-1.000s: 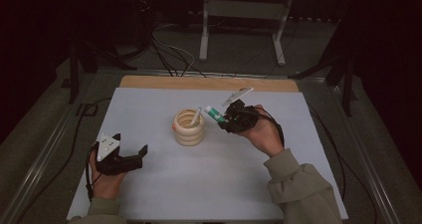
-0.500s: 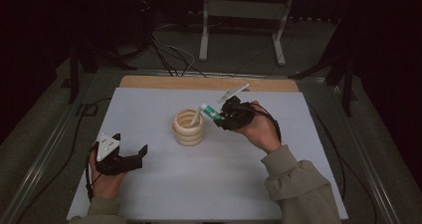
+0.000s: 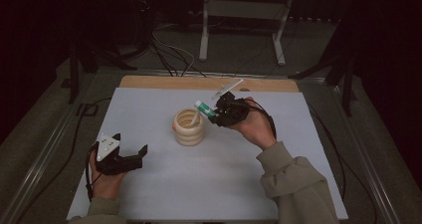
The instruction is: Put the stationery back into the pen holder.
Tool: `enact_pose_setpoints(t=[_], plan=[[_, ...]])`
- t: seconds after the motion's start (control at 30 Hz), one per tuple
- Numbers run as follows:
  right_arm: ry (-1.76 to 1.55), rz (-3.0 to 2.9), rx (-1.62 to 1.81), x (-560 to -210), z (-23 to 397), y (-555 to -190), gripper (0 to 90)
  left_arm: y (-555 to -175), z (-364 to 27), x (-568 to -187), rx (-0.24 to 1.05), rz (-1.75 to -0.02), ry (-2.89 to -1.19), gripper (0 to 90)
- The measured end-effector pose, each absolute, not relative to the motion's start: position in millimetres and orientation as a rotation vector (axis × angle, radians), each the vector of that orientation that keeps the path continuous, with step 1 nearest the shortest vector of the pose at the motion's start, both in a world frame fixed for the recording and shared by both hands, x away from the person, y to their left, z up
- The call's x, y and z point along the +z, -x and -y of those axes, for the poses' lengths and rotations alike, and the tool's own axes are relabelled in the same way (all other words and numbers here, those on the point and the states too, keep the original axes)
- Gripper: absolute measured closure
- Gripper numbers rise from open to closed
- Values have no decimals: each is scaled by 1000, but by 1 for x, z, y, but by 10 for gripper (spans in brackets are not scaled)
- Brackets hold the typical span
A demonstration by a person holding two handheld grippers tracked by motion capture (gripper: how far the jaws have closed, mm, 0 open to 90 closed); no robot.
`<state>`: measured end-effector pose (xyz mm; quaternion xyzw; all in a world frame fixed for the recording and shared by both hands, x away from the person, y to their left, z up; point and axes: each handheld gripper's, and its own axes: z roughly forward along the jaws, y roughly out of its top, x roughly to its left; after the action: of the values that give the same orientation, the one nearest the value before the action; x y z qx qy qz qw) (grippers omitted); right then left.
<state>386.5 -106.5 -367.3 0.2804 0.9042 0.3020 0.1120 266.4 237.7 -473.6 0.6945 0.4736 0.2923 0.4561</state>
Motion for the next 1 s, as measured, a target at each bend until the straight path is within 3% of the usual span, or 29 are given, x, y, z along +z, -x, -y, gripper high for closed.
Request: enact_pose_setpoints(t=[1.0], plan=[[-799, -2703, 827, -362, 71, -403, 656, -266, -239, -473, 721, -1169, -1707, 4]])
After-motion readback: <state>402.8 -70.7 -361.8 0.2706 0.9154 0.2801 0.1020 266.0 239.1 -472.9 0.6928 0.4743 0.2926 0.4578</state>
